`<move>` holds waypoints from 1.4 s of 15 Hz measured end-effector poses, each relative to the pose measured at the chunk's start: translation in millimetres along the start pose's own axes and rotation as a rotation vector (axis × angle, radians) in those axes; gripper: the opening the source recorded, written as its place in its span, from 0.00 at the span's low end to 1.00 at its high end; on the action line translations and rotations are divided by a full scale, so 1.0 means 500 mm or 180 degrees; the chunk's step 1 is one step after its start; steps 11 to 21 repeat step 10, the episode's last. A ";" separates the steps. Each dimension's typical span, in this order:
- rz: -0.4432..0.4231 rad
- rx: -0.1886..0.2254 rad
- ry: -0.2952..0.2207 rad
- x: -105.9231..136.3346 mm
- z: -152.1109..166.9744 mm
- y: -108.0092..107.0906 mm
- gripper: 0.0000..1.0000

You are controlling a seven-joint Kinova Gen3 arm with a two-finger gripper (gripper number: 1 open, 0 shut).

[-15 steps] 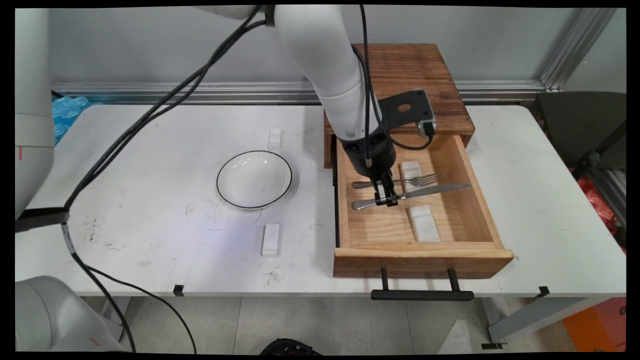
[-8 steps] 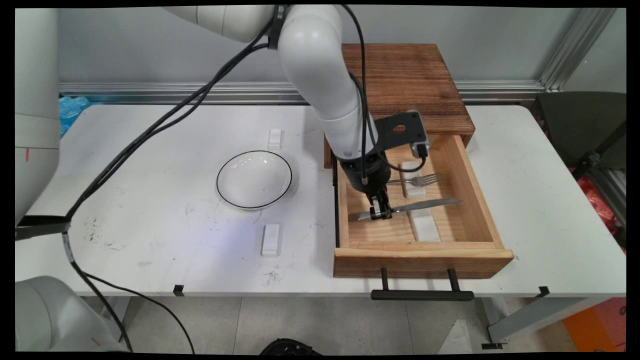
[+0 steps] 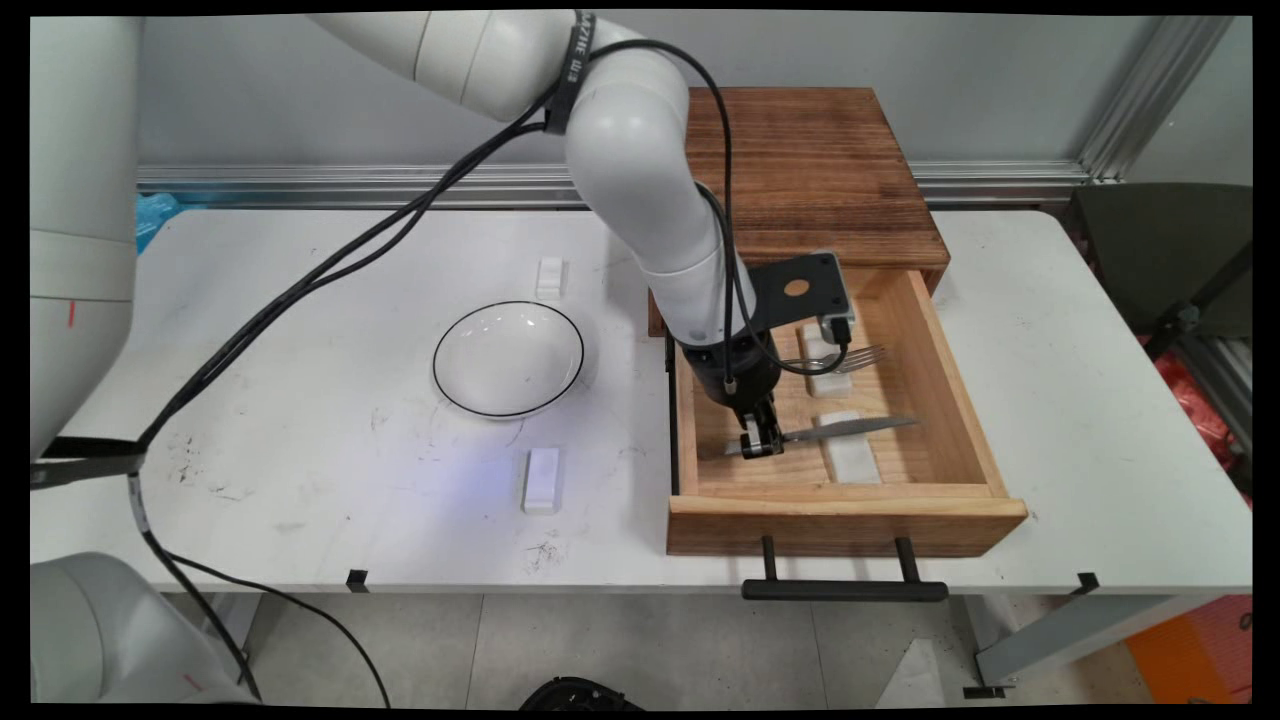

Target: Place the picked object into the drawer

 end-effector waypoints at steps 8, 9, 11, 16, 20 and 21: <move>0.0020 0.0038 0.0056 -0.006 0.017 -0.009 1.00; 0.0023 0.0049 0.0066 -0.007 0.015 -0.012 1.00; 0.0030 0.0063 0.0077 -0.007 0.011 -0.017 1.00; 0.0030 0.0063 0.0077 -0.007 0.011 -0.017 1.00; 0.0030 0.0063 0.0077 -0.007 0.011 -0.017 1.00; 0.0030 0.0063 0.0077 -0.007 0.011 -0.017 1.00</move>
